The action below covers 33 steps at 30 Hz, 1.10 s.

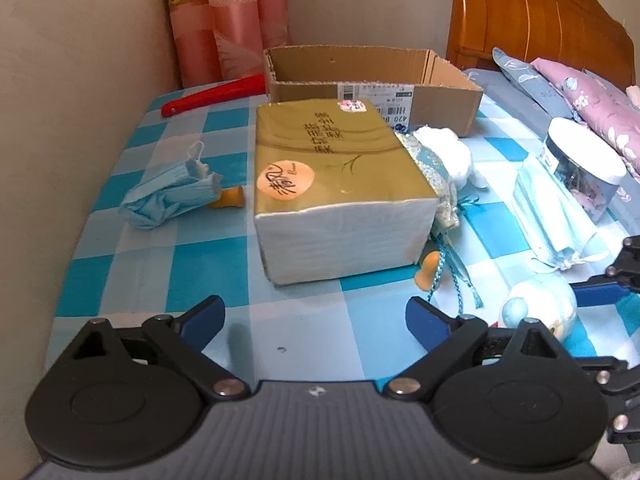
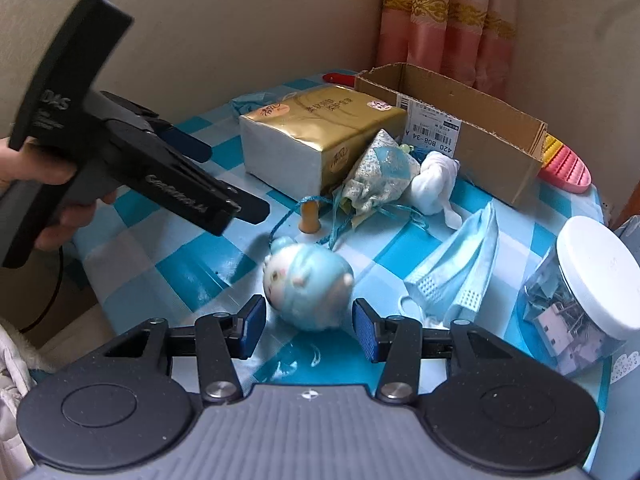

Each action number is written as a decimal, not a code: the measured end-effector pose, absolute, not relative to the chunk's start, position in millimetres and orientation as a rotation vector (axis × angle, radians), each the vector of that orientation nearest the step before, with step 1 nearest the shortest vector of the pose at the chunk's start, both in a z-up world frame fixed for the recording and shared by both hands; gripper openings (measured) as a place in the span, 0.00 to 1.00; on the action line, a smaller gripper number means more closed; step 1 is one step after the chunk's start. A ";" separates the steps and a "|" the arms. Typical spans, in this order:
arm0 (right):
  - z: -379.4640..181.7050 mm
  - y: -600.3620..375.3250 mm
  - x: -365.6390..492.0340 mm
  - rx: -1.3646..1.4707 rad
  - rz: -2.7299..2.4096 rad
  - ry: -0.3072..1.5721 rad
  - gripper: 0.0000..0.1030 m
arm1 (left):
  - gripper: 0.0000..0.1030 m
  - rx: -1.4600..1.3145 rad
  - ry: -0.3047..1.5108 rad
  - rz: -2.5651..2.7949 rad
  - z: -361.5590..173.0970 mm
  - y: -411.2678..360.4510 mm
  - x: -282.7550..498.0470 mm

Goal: Organize soft objects
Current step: 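Grasp the small orange peg with the left gripper while the right gripper holds the doll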

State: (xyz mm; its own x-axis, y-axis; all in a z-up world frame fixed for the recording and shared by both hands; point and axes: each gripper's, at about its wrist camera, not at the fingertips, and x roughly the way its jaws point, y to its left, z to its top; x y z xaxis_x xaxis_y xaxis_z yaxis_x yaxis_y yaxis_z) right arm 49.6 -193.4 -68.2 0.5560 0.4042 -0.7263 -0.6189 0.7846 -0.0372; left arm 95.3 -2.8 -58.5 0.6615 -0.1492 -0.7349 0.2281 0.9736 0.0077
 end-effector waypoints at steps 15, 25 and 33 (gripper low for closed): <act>-73.5 -212.0 51.7 -0.263 0.582 0.752 0.79 | 0.66 0.106 0.823 -0.272 -65.5 -27.3 101.4; -85.8 -214.2 48.0 -0.270 0.600 0.768 0.90 | 0.36 0.108 0.810 -0.328 -60.6 -47.1 98.3; -89.9 -218.3 46.1 -0.266 0.611 0.759 1.00 | 0.26 0.136 0.796 -0.346 -60.4 -58.7 96.5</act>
